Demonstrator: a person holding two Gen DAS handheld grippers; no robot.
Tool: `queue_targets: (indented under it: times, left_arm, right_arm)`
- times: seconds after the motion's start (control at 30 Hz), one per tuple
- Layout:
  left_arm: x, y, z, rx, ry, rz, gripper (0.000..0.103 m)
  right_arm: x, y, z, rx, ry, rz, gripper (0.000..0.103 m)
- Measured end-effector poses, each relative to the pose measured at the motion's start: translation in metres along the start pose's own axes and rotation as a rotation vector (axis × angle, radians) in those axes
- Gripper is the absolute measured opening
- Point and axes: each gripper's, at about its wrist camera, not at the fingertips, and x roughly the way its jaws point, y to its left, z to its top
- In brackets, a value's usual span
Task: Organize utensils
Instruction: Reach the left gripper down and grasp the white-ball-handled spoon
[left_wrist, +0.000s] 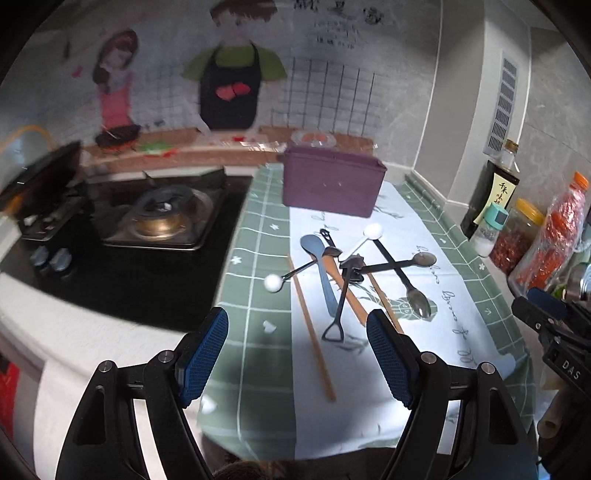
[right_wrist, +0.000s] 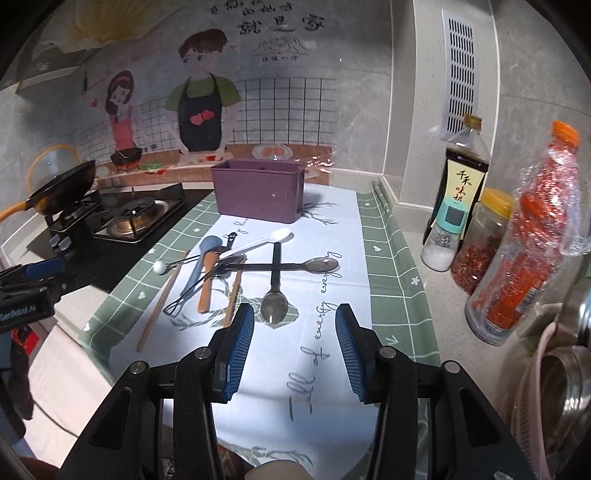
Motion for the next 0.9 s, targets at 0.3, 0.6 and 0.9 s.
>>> queue_targets:
  times: [0.3, 0.6, 0.9]
  left_arm:
    - [0.089, 0.021, 0.030, 0.078, 0.103, -0.041, 0.055]
    - [0.143, 0.034, 0.039, 0.109, 0.216, -0.113, 0.042]
    - [0.162, 0.029, 0.038, 0.119, 0.265, -0.168, 0.030]
  right_arm:
    - [0.037, 0.010, 0.007, 0.010, 0.101, -0.079, 0.042]
    - [0.059, 0.020, 0.024, 0.048, 0.153, -0.165, 0.041]
    - [0.068, 0.036, 0.042, 0.080, 0.173, -0.240, 0.041]
